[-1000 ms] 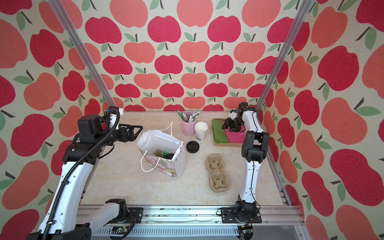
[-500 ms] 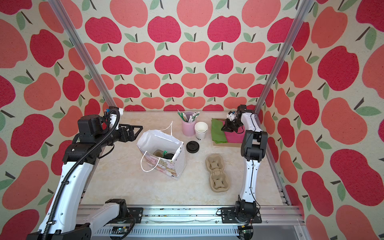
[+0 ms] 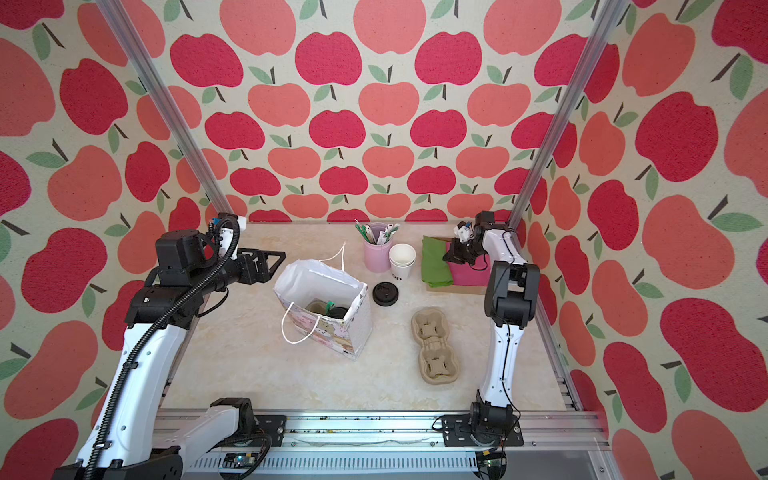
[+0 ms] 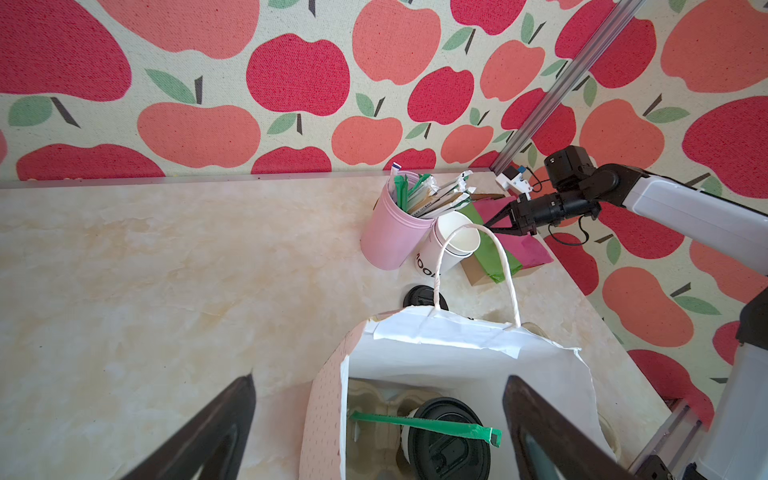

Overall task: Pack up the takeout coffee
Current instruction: 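Lift the green napkin up off the stack with the right gripper, then carry the green napkin over the bag with the right gripper while the left reaches in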

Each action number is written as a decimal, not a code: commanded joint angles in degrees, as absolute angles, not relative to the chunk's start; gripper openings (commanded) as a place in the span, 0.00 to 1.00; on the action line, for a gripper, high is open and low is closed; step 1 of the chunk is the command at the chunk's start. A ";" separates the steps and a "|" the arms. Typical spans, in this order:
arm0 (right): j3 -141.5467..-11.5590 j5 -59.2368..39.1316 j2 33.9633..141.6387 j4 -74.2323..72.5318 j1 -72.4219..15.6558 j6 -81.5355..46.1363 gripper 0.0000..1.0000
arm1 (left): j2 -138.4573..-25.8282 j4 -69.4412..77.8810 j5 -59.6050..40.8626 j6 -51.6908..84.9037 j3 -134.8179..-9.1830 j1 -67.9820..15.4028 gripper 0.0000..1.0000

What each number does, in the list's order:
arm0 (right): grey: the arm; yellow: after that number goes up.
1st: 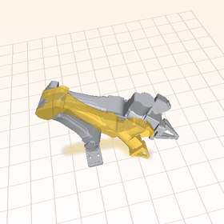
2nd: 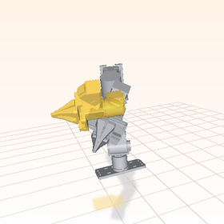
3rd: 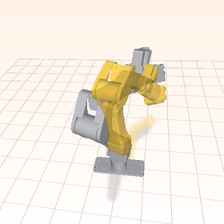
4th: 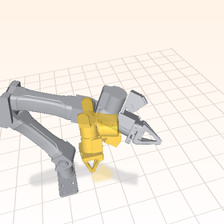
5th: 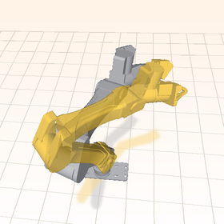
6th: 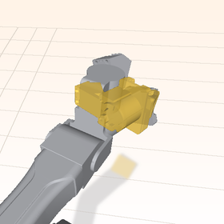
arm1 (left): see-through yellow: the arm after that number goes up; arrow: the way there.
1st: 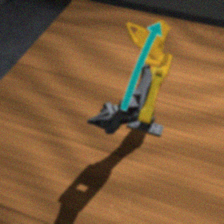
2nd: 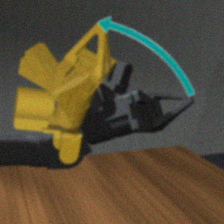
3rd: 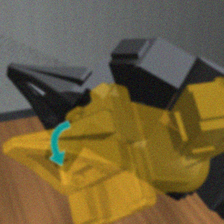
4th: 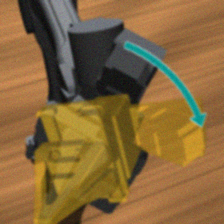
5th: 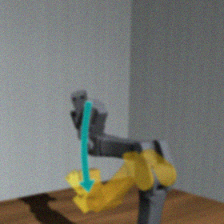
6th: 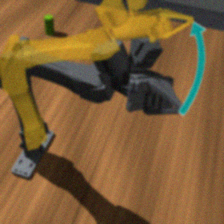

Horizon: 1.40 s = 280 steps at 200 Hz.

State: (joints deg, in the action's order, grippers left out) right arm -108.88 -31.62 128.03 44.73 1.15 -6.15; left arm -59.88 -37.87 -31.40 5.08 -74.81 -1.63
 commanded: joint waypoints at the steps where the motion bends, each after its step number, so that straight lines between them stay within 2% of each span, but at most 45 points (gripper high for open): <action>1: -105.92 -32.52 120.46 38.05 1.30 -4.39 0.00 | -58.49 -37.97 -31.31 4.76 -74.09 -1.32 0.95; 60: -95.90 -34.90 105.88 26.03 1.21 -1.33 0.00 | -57.85 -37.97 -31.53 4.58 -74.27 -1.40 0.95; 110: -96.35 -34.07 95.24 30.36 -2.82 8.93 0.00 | -57.22 -36.61 -33.80 4.00 -74.36 -1.36 0.95; 161: -100.62 -26.35 86.52 41.46 -14.67 22.05 0.00 | -55.66 -30.79 -40.32 4.00 -72.85 -2.01 0.95; 211: -100.91 -18.20 78.72 44.33 -28.12 28.64 0.00 | -53.27 -18.55 -45.17 1.82 -68.99 -6.27 0.95; 239: -101.33 -10.02 77.66 47.32 -35.45 32.67 0.00 | -53.33 -10.99 -47.58 0.83 -67.53 -9.67 0.95; 280: -102.55 2.63 78.81 51.65 -45.33 40.16 0.00 | -55.63 1.79 -56.31 2.22 -66.54 -11.90 0.95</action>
